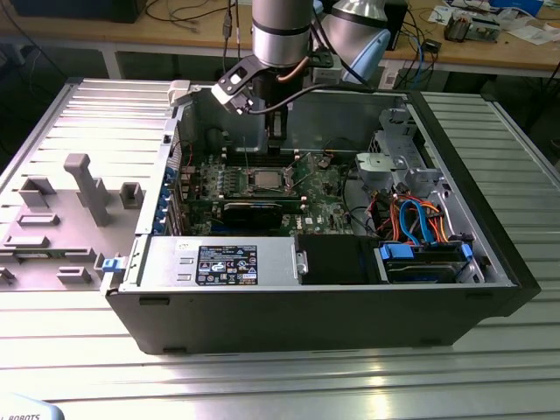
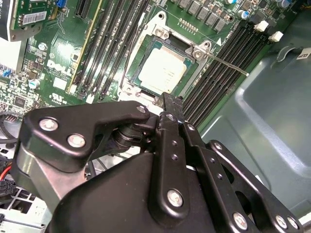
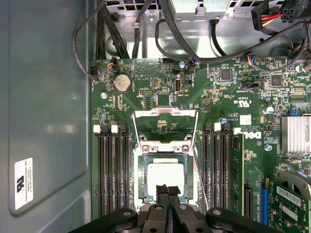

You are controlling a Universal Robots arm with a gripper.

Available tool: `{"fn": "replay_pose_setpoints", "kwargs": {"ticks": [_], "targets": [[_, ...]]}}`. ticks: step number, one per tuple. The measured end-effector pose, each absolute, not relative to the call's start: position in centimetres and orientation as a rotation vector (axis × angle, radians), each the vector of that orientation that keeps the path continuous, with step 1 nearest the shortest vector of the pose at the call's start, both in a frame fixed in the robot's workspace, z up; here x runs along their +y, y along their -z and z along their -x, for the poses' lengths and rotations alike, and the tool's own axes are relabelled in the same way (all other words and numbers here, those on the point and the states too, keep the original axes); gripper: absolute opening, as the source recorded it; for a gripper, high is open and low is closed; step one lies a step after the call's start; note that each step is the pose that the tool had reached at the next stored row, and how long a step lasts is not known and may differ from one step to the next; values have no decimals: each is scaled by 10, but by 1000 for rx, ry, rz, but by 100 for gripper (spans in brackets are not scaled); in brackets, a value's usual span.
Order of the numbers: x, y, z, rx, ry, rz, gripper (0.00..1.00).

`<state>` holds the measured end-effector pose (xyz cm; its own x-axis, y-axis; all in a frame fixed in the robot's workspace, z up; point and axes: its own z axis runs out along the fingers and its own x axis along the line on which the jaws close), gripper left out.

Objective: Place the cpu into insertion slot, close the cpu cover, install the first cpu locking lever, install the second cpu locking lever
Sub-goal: 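Close the cpu cover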

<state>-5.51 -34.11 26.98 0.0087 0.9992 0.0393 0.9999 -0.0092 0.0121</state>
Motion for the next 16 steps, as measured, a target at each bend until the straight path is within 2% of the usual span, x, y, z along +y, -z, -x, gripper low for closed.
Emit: {"fn": "replay_pose_setpoints", "kwargs": {"ticks": [16], "targets": [[-341, -270, 41, -2198, 57, 2217, 11]]}}
